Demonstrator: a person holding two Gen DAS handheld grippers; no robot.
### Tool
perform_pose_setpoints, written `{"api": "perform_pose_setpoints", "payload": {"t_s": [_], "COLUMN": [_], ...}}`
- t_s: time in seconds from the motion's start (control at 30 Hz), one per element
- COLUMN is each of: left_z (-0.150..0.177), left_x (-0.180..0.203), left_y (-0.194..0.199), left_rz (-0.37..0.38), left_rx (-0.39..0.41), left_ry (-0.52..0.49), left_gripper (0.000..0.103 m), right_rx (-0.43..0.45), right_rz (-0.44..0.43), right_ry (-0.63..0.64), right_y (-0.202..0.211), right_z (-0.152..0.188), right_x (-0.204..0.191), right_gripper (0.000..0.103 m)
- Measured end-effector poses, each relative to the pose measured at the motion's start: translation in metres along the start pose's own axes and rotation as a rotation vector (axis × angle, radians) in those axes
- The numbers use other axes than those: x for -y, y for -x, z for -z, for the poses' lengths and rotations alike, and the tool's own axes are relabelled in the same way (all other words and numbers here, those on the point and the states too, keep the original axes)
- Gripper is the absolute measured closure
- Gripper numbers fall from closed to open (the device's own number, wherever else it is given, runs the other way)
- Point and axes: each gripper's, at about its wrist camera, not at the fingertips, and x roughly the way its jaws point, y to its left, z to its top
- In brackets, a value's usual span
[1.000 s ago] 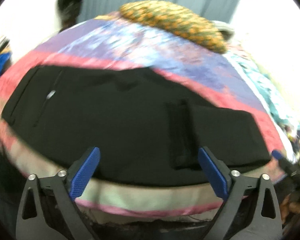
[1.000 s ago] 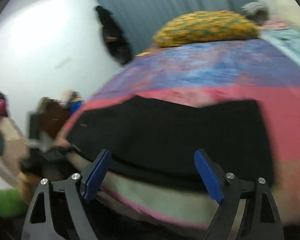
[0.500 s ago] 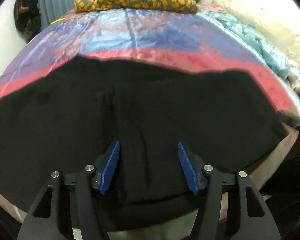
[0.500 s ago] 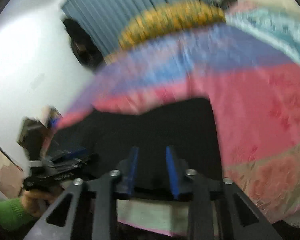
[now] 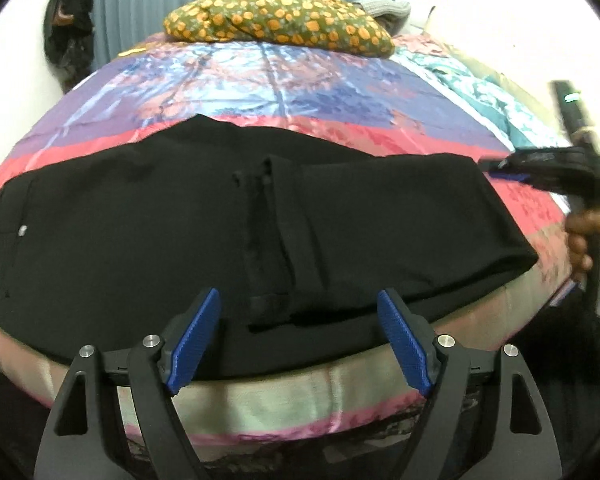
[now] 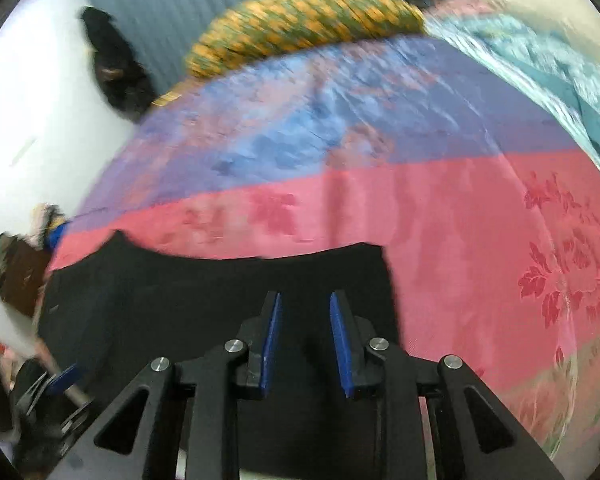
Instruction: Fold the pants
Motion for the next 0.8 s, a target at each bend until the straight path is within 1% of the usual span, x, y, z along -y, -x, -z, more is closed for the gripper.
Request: {"api": "perform_pose_setpoints", "payload": {"t_s": [0.07, 0.1, 0.17, 0.2, 0.23, 0.27, 0.3, 0.33, 0.37, 0.4, 0.53, 0.57, 0.6, 0.63, 0.7, 0.73, 0.8], "left_z": [0.001, 0.001, 0.002, 0.002, 0.001, 0.0, -0.001, -0.003, -0.005, -0.005, -0.007, -0.006, -0.005, -0.004, -0.002, -0.002, -0.001], "left_x": [-0.006, -0.009, -0.014, -0.015, -0.017, -0.018, -0.019, -0.02, -0.02, -0.02, -0.018, -0.017, -0.017, -0.017, -0.016, -0.016, -0.018], "left_y": [0.0, 0.001, 0.004, 0.005, 0.006, 0.007, 0.008, 0.009, 0.009, 0.009, 0.007, 0.007, 0.006, 0.006, 0.006, 0.006, 0.007], "left_rz": [-0.015, -0.019, -0.029, -0.032, -0.034, -0.034, -0.033, -0.033, -0.034, -0.037, -0.042, -0.045, -0.049, -0.054, -0.074, -0.082, -0.086], "left_rx": [-0.002, 0.0, 0.014, 0.019, 0.024, 0.034, 0.043, 0.052, 0.062, 0.067, 0.074, 0.074, 0.074, 0.074, 0.078, 0.078, 0.079], "left_ry": [0.015, 0.021, 0.03, 0.034, 0.04, 0.051, 0.06, 0.069, 0.079, 0.085, 0.089, 0.085, 0.078, 0.073, 0.065, 0.065, 0.073], "left_gripper": [0.02, 0.02, 0.019, 0.019, 0.018, 0.018, 0.017, 0.017, 0.017, 0.017, 0.017, 0.017, 0.017, 0.015, 0.013, 0.013, 0.012], "right_rx": [-0.141, -0.154, -0.103, -0.066, -0.025, 0.022, 0.077, 0.115, 0.153, 0.189, 0.274, 0.287, 0.277, 0.258, 0.249, 0.264, 0.314], "right_rz": [0.034, 0.038, 0.042, 0.038, 0.026, 0.018, 0.018, 0.022, 0.027, 0.036, 0.076, 0.086, 0.103, 0.104, 0.083, 0.103, 0.17], "right_ry": [-0.04, -0.051, -0.049, -0.045, -0.04, -0.031, -0.016, -0.006, 0.002, 0.016, 0.055, 0.062, 0.062, 0.057, 0.076, 0.104, 0.151], "right_y": [-0.036, -0.041, -0.027, -0.014, -0.001, 0.014, 0.031, 0.043, 0.054, 0.062, 0.078, 0.078, 0.076, 0.073, 0.072, 0.074, 0.076], "right_z": [-0.001, 0.002, 0.001, 0.004, 0.009, 0.014, 0.021, 0.029, 0.038, 0.05, 0.089, 0.098, 0.108, 0.109, 0.109, 0.11, 0.112], "right_x": [0.013, 0.017, 0.015, 0.011, 0.008, 0.005, 0.001, -0.003, -0.006, -0.01, -0.02, -0.022, -0.022, -0.021, -0.022, -0.024, -0.031], "right_gripper": [0.076, 0.076, 0.076, 0.076, 0.072, 0.061, 0.055, 0.045, 0.043, 0.043, 0.043, 0.042, 0.04, 0.036, 0.034, 0.032, 0.023]}}
